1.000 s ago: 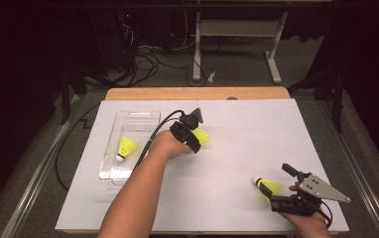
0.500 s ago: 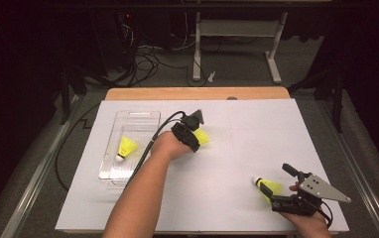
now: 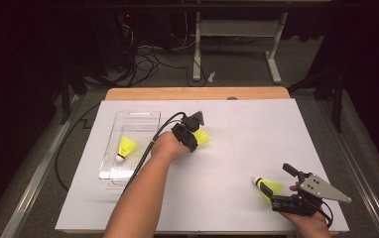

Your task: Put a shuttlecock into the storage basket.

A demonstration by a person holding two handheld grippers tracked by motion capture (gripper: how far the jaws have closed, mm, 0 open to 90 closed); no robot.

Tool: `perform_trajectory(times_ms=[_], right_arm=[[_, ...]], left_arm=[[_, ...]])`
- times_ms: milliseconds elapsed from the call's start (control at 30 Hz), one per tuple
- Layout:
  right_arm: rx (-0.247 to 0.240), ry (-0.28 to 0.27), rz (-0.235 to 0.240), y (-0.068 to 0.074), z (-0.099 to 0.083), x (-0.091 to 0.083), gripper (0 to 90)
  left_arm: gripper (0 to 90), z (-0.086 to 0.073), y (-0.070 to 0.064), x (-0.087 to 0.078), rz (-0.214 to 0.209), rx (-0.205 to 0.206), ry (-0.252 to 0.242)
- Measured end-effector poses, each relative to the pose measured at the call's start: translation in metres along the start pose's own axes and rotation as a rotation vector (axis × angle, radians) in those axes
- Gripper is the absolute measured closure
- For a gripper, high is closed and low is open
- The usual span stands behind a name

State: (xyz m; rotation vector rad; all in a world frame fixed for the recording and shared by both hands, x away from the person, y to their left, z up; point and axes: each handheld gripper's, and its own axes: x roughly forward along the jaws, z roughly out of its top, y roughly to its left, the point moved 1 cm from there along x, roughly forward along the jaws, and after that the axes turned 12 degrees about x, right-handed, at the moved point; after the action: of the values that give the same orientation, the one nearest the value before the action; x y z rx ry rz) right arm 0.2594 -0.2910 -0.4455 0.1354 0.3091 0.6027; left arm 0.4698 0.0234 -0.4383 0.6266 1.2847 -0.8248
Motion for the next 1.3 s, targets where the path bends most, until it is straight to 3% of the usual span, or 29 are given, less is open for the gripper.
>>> perform_trajectory(times_ms=[200,367,467,667,800,933,1067,1300], right_arm=[[0.003,-0.002,-0.003,-0.001,0.000,-0.001,2.4],[0.000,0.000,0.000,0.000,0.000,0.000,2.3],[0.000,-0.002,0.001,0.000,0.001,0.000,2.3],[-0.003,0.003,-0.001,0.001,0.000,0.001,2.3],[-0.003,0.000,-0.003,0.000,0.000,0.001,2.3],[-0.002,0.000,-0.005,0.000,0.000,0.000,2.3],[-0.004,-0.002,-0.007,0.000,0.000,-0.001,2.3],[-0.006,-0.002,-0.008,0.000,0.001,-0.001,2.4]], left_arm=[[64.4,0.001,-0.005,-0.004,0.001,0.018,-0.003],[64.6,-0.001,-0.011,-0.011,-0.020,0.023,-0.018],[64.6,-0.003,-0.015,-0.013,-0.053,0.017,-0.005],[64.6,-0.006,-0.024,-0.019,-0.066,0.029,-0.002],[64.6,-0.011,-0.028,-0.022,-0.091,0.002,-0.009],[64.6,-0.017,-0.033,-0.027,-0.081,0.017,-0.014],[64.5,-0.023,-0.033,-0.033,-0.084,0.000,-0.026],[64.6,-0.032,-0.034,-0.040,-0.092,0.004,-0.039]])
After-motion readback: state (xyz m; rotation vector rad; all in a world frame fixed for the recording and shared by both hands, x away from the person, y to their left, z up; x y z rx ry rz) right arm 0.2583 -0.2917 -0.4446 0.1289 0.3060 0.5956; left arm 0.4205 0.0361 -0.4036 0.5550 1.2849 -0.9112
